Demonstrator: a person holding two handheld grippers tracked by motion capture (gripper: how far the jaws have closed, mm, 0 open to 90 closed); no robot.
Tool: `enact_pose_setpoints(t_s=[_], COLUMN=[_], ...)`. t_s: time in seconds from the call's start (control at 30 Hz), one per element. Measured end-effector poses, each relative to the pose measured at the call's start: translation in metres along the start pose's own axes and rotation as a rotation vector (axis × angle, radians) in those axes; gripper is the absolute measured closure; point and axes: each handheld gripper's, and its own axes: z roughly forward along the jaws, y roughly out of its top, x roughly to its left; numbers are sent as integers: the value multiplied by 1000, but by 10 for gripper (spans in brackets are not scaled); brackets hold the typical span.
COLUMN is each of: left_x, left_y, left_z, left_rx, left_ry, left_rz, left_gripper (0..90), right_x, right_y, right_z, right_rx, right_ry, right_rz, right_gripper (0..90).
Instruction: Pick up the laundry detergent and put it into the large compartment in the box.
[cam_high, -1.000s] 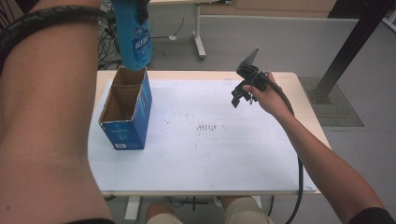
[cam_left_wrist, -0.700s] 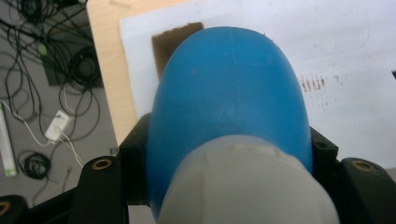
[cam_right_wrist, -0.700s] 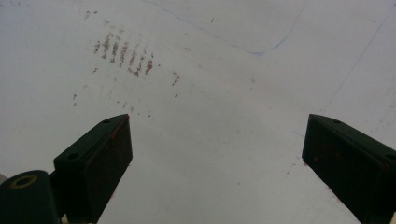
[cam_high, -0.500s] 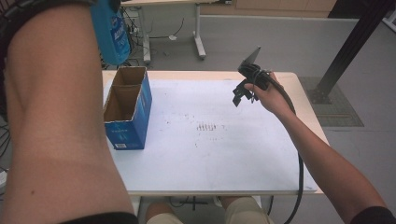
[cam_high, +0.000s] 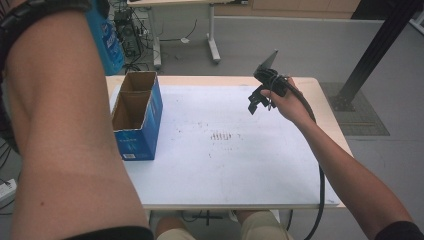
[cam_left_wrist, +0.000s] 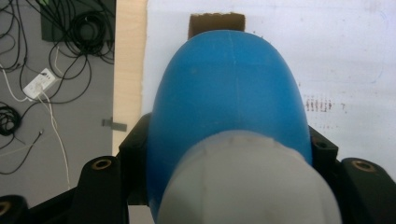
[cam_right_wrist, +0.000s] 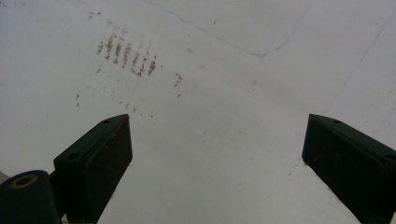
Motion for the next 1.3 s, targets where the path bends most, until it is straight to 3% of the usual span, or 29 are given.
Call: enact_pose_setpoints(t_s=[0.27,0.47,0.8,1.3], left_x=[10,10,15,15], left_y=[-1,-1,-4,-18], left_z=[31,51,84,136], left_rx=[26,34,48,52], left_ry=[-20,-12,-41,-38], left_rz=[-15,-18,-20,-16], left_gripper=[378,378,377,377], right_x=[2,2,7,10], right_y=[-1,-1,0,-2], right_z=[-1,0,2,0], right_rx=[0,0,2,1], right_ry=[1,-3,-14,-18], right_rz=[-2,-4,-11,-7], right_gripper=[86,86,86,86])
